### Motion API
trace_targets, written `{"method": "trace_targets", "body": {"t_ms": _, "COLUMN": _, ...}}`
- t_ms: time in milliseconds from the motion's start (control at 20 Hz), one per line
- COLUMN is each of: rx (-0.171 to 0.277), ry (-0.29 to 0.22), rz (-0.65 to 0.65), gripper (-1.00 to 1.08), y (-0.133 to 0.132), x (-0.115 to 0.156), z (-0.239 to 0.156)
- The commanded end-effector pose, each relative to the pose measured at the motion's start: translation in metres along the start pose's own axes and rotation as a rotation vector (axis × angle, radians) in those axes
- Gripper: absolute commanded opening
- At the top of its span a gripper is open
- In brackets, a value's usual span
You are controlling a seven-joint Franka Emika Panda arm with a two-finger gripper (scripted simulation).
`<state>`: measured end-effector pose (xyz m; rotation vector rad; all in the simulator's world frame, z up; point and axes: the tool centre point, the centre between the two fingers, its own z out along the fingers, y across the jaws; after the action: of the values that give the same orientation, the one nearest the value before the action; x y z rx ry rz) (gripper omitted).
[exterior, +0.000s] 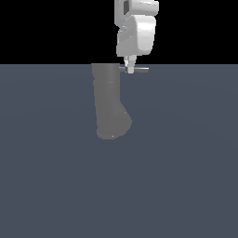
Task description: Turn on the faucet by rotating a designated handle.
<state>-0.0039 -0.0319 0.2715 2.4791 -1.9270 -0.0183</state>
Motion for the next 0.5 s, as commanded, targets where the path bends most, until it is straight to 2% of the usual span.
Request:
{"method": "trace_targets", "body": {"t_ms": 0, "rx": 0.008, "ry": 0.007, "rz": 0.041, "gripper": -1.0, "y": -0.002, "x": 0.03, "z": 0.0}}
{"method": "trace_targets", "body": {"t_ms": 450, "rx": 0.009, "ry": 0.008, "rz": 0.053, "gripper": -1.0, "y": -0.017, "x": 0.054, "z": -0.001}}
